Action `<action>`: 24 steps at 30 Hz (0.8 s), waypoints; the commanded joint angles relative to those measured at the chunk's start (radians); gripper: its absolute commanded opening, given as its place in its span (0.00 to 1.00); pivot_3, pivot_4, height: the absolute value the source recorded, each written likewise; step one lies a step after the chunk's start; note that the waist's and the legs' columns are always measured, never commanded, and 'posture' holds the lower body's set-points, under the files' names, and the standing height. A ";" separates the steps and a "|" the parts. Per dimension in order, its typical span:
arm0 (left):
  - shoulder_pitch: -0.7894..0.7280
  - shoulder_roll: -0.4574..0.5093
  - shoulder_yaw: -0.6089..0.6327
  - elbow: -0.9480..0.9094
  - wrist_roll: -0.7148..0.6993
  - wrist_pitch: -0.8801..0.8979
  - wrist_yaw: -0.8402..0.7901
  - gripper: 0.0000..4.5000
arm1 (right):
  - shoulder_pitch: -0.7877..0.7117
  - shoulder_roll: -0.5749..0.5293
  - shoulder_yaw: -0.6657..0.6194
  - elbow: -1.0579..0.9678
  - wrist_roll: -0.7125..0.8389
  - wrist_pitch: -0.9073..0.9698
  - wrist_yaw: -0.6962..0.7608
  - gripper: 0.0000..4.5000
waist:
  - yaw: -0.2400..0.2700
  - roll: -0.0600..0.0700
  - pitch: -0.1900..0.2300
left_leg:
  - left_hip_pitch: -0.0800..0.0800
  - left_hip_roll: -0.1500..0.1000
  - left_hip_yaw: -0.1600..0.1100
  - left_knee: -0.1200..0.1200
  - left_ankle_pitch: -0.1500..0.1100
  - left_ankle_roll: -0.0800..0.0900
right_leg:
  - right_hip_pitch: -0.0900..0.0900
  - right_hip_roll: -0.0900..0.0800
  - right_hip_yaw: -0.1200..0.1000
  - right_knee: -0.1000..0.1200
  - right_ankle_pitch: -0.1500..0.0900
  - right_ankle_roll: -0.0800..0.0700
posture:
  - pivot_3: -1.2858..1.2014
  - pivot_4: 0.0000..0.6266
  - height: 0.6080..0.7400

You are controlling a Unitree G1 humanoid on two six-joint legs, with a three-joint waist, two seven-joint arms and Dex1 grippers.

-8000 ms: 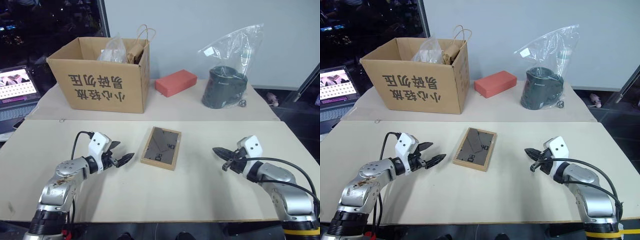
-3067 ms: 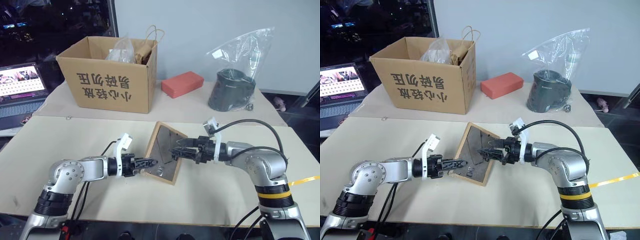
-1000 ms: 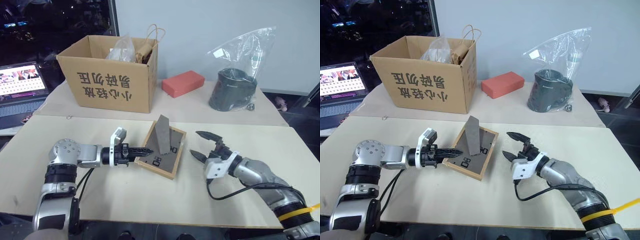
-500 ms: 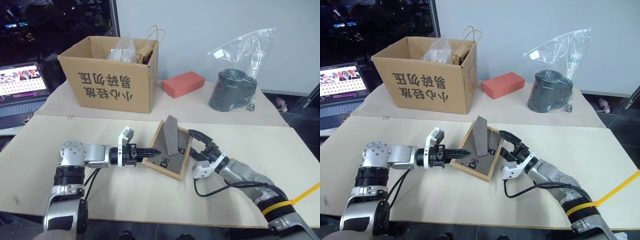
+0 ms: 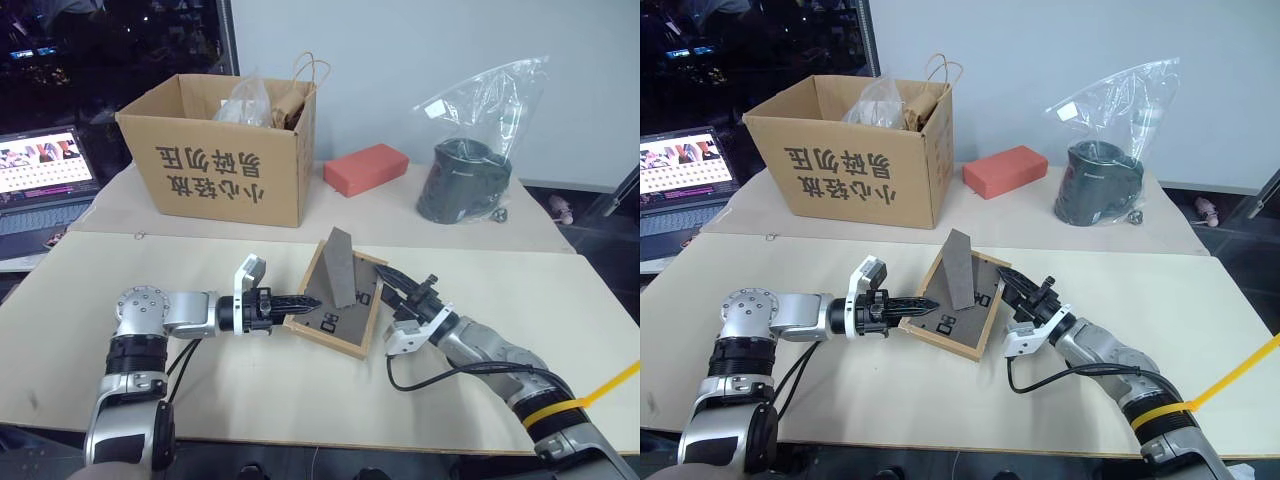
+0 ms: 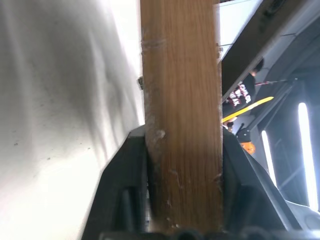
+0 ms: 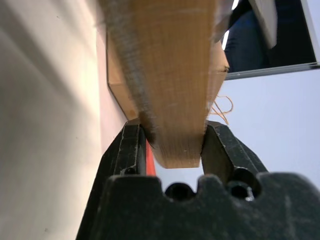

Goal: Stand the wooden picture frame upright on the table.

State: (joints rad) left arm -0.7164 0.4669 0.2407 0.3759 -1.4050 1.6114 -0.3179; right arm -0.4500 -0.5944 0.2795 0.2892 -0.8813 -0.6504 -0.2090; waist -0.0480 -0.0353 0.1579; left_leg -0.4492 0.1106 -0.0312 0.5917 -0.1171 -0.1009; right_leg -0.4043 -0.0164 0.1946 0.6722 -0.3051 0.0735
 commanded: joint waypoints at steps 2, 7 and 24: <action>0.017 0.084 0.024 -0.096 0.009 -0.008 -0.072 0.85 | -0.020 -0.004 -0.030 -0.045 0.061 -0.020 -0.018 0.27 | -0.001 0.000 0.000 | 0.001 0.000 0.000 0.000 0.000 0.000 | 0.000 0.000 0.000 0.001 0.000 0.000 | 0.52 0.24 0.86; 0.058 0.282 0.043 -0.311 0.245 -0.356 -0.332 1.00 | -0.035 -0.023 -0.061 -0.004 0.155 -0.017 0.029 0.27 | -0.002 0.000 0.000 | 0.002 0.000 0.000 -0.001 0.001 -0.001 | 0.001 0.000 0.000 0.001 0.000 0.000 | 0.52 0.24 0.86; 0.360 0.487 -0.162 -0.537 0.735 -0.885 -0.710 1.00 | -0.247 0.082 -0.239 0.052 1.201 0.781 0.890 0.26 | -0.014 0.002 0.003 | 0.003 0.000 0.000 -0.001 0.001 0.000 | 0.002 -0.001 -0.001 0.002 -0.001 -0.001 | 0.52 0.24 0.86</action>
State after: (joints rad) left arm -0.3776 0.9362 0.1172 -0.1190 -0.7442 0.8045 -0.9867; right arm -0.6448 -0.5054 0.1077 0.3636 0.2258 -0.0061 0.6402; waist -0.0619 -0.0337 0.1605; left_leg -0.4465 0.1106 -0.0312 0.5905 -0.1162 -0.1007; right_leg -0.4023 -0.0170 0.1935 0.6739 -0.3061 0.0721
